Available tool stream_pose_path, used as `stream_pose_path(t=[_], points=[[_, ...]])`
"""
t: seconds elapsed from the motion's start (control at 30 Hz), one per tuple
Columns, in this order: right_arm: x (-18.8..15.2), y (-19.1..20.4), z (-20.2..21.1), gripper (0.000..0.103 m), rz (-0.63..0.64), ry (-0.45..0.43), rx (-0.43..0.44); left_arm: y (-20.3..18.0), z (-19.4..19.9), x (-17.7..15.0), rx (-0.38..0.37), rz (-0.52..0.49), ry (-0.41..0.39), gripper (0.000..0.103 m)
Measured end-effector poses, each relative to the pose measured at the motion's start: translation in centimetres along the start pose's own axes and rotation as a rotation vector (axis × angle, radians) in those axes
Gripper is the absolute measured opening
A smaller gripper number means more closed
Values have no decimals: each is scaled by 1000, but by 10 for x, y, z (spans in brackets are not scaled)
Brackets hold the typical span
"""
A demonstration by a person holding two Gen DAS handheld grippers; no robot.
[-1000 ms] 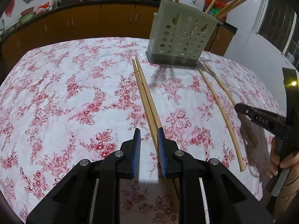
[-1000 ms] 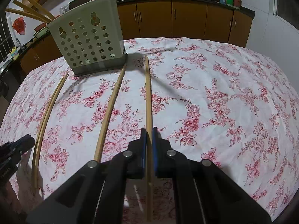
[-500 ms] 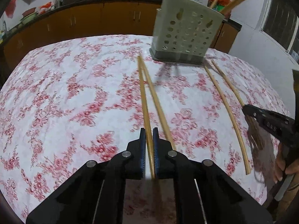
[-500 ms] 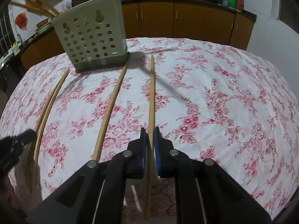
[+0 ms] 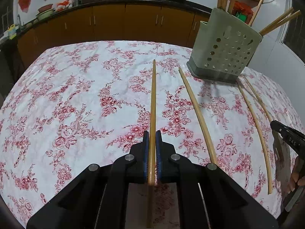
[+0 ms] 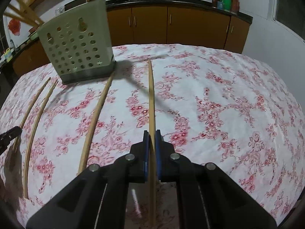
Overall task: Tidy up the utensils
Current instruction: 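Close the left tool on a chopstick while the right tool grasps another chopstick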
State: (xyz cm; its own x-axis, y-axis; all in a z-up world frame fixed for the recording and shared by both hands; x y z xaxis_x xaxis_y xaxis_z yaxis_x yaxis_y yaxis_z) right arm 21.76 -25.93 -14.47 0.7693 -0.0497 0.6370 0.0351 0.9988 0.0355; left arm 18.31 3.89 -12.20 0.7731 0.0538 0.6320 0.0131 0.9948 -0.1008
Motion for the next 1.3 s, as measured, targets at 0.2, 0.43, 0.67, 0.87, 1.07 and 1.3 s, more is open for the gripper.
stream_pose_path(t=[0.2,0.43,0.67,0.87,1.07,1.3], points=[[-2,-2,-1,9,-8,-10,3,0,1,-1,-7,10,1,9],[-1,-3,-1,9,-19,-9,11,1,0,0,-9,14,2,9],[-1,-3,0,10,-27,-8,20,2,0,-1,-17,22,2,9],[-1,-3,0,10,-28,-8,20,2,0,-1,-20,26,2,9],[0,-3,0,10,-28,-8,21,2,0,-1,-20,26,2,9],[-1,-3,0,10,-27,-8,21,2,0,-1,-20,26,2,9]])
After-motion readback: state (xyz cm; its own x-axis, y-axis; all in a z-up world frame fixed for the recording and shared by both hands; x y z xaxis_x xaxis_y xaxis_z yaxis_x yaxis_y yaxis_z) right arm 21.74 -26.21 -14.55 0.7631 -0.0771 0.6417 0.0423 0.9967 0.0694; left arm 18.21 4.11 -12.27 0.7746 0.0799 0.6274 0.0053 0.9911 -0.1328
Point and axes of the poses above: each gripper's, at about its wrist camera, not at the fingertips, and z roughly against the way its jaws point, y to its left, x to its top, the point moved 3 cm from there along -z, roughly the way its jaws point, and after that the axes turned 1 degree about -z, right-handed, at the moved point
